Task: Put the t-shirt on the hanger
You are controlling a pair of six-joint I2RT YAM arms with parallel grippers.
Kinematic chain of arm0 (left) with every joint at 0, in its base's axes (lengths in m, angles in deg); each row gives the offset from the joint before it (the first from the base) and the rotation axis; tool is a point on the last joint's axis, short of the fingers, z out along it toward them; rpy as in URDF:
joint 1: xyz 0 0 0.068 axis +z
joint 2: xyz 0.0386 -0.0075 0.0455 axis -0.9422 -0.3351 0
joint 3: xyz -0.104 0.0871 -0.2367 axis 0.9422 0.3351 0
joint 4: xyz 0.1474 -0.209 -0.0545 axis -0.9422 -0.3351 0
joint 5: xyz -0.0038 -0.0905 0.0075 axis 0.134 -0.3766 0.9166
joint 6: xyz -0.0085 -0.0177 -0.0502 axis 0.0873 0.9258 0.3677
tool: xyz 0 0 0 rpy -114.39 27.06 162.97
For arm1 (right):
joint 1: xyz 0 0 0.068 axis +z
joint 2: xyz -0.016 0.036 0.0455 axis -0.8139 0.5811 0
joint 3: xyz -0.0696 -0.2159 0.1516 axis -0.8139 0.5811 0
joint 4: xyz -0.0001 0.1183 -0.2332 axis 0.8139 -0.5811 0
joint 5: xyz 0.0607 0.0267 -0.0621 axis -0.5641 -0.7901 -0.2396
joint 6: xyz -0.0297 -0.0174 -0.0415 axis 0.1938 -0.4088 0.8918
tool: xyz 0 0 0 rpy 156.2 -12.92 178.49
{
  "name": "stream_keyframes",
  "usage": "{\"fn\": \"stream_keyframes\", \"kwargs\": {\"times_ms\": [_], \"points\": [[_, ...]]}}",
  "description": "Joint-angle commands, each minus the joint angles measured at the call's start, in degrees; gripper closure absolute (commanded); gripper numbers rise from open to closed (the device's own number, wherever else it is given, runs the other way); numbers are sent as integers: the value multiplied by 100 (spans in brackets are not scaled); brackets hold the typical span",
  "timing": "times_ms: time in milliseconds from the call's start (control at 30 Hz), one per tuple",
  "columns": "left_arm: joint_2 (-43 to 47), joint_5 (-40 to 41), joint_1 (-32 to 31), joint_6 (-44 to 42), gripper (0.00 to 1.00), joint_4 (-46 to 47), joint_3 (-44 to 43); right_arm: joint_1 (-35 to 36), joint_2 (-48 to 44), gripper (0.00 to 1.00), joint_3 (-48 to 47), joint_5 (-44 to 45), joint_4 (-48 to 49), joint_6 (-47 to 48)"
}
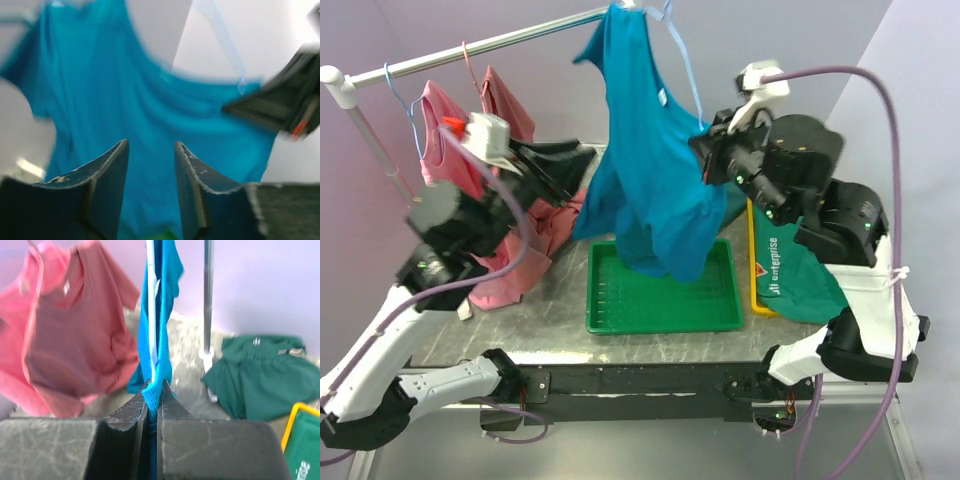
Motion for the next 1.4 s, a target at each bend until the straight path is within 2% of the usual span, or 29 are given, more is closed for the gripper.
{"fn": "stream_keyframes", "kwargs": {"times_ms": [0, 67, 100, 133, 200, 333, 467, 533, 633, 700, 733, 867, 933, 1033, 1167, 1367], "points": [[-36, -505, -7, 523, 58, 130, 1300, -16, 87, 100, -609, 288, 183, 333], [131, -795, -16, 927, 59, 595, 1935, -25, 96, 100, -487, 235, 315, 333], [218, -1101, -33, 1085, 62, 719, 2573, -25, 114, 100, -469, 191, 333, 333], [236, -1226, -68, 1313, 64, 1042, 2858, -16, 140, 100, -486, 173, 342, 333], [219, -1175, -348, 1446, 65, 1527, 3533, -16, 254, 100, -635, 165, 289, 342], [-237, -815, -1374, 1587, 66, 2371, 4187, -16, 325, 100, -872, 156, 280, 351], [-896, -708, -1808, 1929, 69, 3503, 4653, -16, 290, 100, -856, 85, 298, 280], [-1458, -647, -2044, 2070, 69, 4216, 4733, -8, 246, 100, -733, 77, 315, 193], [-2406, -34, -2361, 2123, 69, 5005, 4514, 1, 193, 100, -645, 59, 333, 61], [-3116, 572, -2432, 2185, 69, 5595, 4321, 36, 193, 100, -688, 15, 298, -1], [-3356, 810, -2459, 2228, 69, 6190, 4250, 54, 184, 100, -775, 6, 254, -97], [-4376, 1944, -2459, 2230, 71, 7037, 3697, 220, 132, 100, -926, -20, 131, -282], [-4684, 2620, -2424, 2159, 70, 7022, 3267, 265, 1, 100, -856, -38, 26, -414], [-4896, 3324, -2144, 2464, 70, 6146, 2616, 300, -280, 100, -558, -81, -45, -598], [-4888, 3274, -1616, 2519, 71, 6108, 2483, 335, -668, 100, -127, -240, -27, -792], [-4589, 2668, -764, 2598, 72, 5230, 2203, 335, -967, 100, 313, -319, -89, -950]]}}
